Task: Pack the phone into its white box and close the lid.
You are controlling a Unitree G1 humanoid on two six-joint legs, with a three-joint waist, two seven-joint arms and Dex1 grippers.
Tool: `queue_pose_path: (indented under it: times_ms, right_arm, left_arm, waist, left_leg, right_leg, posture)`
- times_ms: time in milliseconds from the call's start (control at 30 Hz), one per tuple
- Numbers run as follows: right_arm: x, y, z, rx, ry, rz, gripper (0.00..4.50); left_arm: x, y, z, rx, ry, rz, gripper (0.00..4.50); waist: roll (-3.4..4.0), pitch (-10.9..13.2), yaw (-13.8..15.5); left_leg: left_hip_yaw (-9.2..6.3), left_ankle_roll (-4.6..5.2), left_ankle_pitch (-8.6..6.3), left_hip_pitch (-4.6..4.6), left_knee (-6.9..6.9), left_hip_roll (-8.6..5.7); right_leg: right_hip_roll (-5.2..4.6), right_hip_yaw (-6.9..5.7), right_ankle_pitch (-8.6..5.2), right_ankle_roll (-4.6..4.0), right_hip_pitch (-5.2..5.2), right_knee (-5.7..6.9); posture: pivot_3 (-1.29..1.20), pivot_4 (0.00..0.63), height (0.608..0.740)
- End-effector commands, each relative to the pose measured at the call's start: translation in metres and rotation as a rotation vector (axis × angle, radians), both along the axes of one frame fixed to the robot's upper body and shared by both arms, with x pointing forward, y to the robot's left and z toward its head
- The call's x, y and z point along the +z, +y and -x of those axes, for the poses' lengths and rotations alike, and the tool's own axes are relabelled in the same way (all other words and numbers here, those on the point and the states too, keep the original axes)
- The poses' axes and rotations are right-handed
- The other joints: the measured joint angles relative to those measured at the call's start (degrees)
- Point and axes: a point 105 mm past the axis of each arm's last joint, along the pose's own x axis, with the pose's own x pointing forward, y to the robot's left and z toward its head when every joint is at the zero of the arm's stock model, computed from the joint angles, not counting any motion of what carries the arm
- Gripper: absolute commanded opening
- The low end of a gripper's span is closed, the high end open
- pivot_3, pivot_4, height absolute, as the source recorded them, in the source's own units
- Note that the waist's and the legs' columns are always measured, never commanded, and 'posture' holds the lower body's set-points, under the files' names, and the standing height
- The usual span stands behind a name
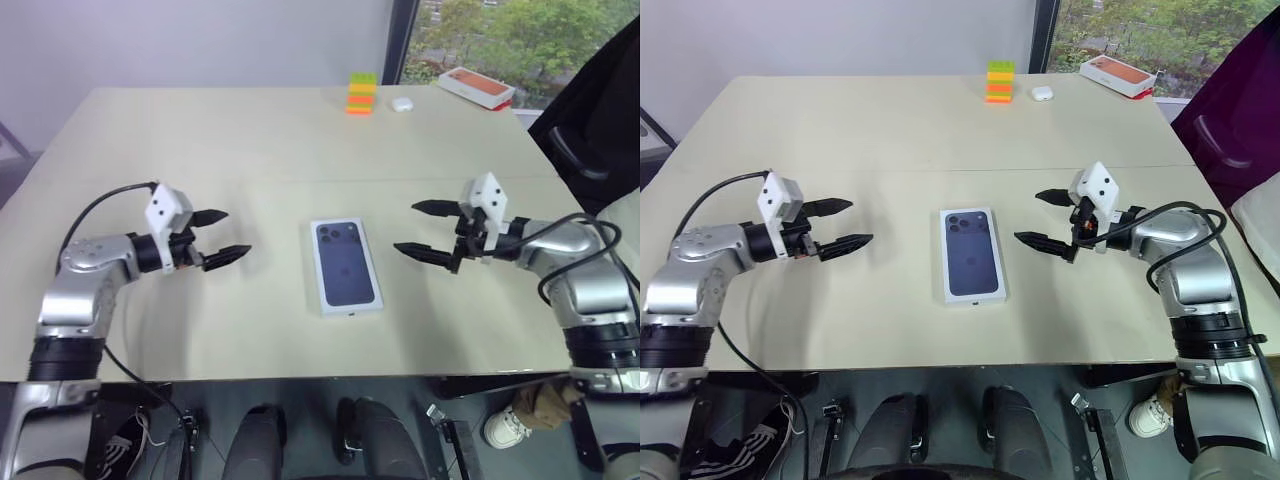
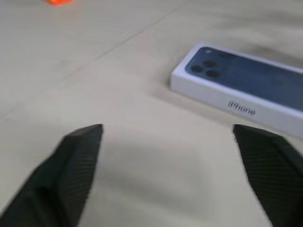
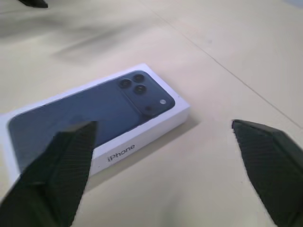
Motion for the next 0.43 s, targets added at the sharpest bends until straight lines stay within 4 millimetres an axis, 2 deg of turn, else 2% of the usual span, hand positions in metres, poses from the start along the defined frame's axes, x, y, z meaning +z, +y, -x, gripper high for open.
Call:
queue_pose_path:
  times_ms: [33,267,433]
  right_arm:
    - [0.014,-0.004,0.018,0.071,-0.058,0.013,4.49]
    - [0.004,-0.028,0.038,0.074,-0.064,0.108,4.49]
    - [-0.003,-0.040,0.046,0.047,-0.044,0.120,4.49]
  left_arm:
    - [0.008,0.012,0.010,0.006,-0.054,-0.018,4.45]
    - [0.000,0.046,0.032,0.067,-0.055,-0.073,4.45]
    - [-0.003,0.059,0.042,0.114,-0.074,-0.068,4.45]
  waist:
    - [0.00,0.0,0.0]
    - [0.01,0.0,0.1]
    - [0.01,0.0,0.0]
  left_leg:
    - [0.00,0.00,0.00,0.00,-0.01,0.01]
    - [0.02,-0.01,0.00,0.01,0.00,0.01]
    - [0.04,-0.01,-0.01,0.01,-0.01,0.03]
  right_leg:
    - [0.00,0.00,0.00,0.00,-0.01,0.00]
    - [-0.02,0.00,-0.10,0.14,-0.01,-0.01]
    - [-0.03,0.01,-0.10,0.14,-0.03,-0.02]
  posture:
    - [0.00,0.150,0.740]
    - [0.00,0.150,0.740]
    - [0.00,0.150,0.740]
